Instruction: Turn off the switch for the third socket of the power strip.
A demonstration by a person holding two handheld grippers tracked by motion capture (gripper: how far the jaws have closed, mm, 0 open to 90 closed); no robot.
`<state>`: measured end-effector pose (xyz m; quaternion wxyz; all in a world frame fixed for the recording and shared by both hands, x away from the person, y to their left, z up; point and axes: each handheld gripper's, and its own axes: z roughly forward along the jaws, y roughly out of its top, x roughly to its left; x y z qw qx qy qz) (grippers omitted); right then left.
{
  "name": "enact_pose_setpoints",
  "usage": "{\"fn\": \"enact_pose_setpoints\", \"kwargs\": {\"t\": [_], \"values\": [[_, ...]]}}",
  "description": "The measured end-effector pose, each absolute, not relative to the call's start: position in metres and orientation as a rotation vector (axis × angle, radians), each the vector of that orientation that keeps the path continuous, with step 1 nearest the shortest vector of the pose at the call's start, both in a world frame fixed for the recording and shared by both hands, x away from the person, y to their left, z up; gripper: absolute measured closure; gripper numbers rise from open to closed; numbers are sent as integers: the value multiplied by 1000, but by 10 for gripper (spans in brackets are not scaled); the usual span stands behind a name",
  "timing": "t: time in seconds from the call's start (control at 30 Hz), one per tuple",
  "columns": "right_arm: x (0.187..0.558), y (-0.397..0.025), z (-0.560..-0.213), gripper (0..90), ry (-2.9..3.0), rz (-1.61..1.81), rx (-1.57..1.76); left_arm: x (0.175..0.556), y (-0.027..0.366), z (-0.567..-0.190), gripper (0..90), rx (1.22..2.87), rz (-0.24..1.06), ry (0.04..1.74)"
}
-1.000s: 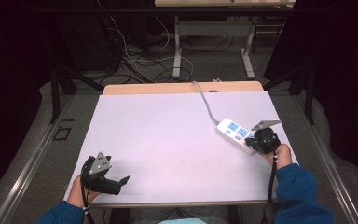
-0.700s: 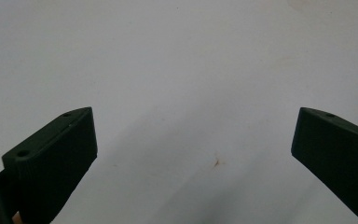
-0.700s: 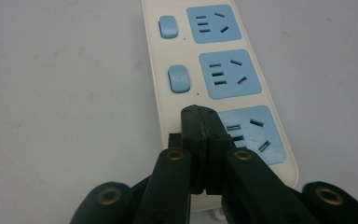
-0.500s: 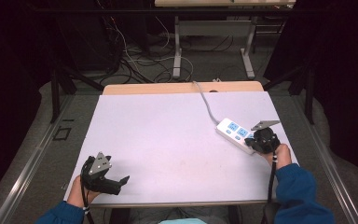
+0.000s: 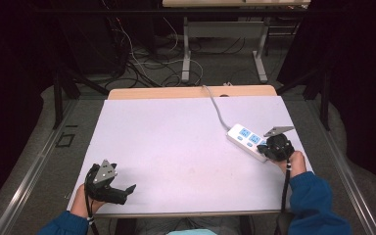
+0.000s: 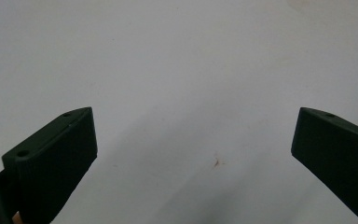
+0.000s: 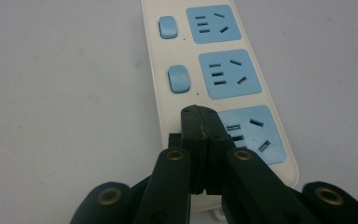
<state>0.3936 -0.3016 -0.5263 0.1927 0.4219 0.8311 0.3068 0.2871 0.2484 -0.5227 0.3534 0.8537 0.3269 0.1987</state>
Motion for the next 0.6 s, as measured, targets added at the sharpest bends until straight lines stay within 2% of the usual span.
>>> {"fn": "enact_pose_setpoints", "kwargs": {"t": [0.6], "values": [[392, -301, -527, 900, 2317, 863, 1180, 287, 248, -523, 1, 2205, 509, 844]]}}
